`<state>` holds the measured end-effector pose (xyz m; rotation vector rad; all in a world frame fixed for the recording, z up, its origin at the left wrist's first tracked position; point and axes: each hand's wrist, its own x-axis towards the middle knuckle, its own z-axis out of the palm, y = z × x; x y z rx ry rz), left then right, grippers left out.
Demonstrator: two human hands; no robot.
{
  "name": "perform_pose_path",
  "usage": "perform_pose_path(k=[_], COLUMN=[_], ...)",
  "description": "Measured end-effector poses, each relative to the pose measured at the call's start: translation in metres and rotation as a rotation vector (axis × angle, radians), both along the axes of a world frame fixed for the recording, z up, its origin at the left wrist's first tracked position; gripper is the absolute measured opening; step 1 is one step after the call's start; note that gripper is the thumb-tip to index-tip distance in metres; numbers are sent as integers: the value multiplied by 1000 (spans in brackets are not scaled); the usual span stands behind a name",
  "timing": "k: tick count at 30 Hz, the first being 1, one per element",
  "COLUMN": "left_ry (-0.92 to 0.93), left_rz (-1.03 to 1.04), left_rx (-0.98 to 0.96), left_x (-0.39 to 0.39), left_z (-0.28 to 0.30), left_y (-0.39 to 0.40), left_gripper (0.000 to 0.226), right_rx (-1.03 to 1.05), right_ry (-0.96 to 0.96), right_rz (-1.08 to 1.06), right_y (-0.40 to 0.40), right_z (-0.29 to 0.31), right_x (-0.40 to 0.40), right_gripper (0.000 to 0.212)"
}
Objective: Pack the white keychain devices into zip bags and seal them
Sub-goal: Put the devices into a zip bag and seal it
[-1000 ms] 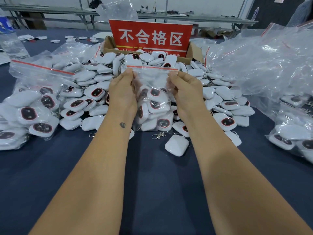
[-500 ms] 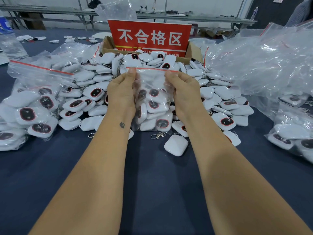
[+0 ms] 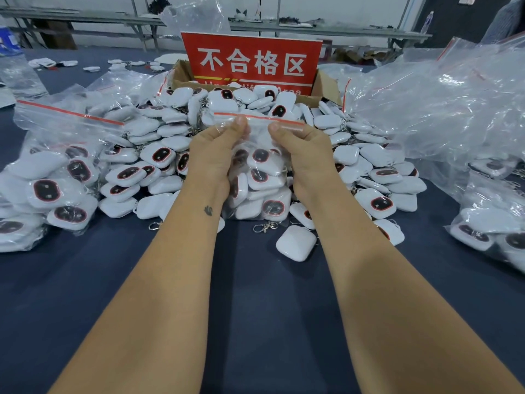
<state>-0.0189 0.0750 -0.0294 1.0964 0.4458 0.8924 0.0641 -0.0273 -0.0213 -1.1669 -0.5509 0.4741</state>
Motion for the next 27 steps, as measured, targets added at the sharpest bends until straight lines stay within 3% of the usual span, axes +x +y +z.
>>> perform_pose_path(k=[11, 16, 21, 24, 27], left_ry=[28, -45, 10, 84, 79], left_rz=[-117, -150, -107, -59, -58], left_rx=[79, 104, 170, 149, 105], left_x=[-2, -2, -1, 0, -1], left_z=[1, 1, 4, 4, 3], left_y=[-6, -9, -13, -11, -10], left_gripper=[12, 4, 11, 29, 31], right_rx=[87, 49, 31, -5, -47], right_ry=[46, -35, -14, -37, -15], right_rz=[48, 37, -33, -69, -70], right_y=[-1, 1, 1, 2, 1], right_z=[-1, -3, -2, 0, 3], right_x=[1, -4, -4, -4, -6], right_gripper=[9, 4, 7, 7, 10])
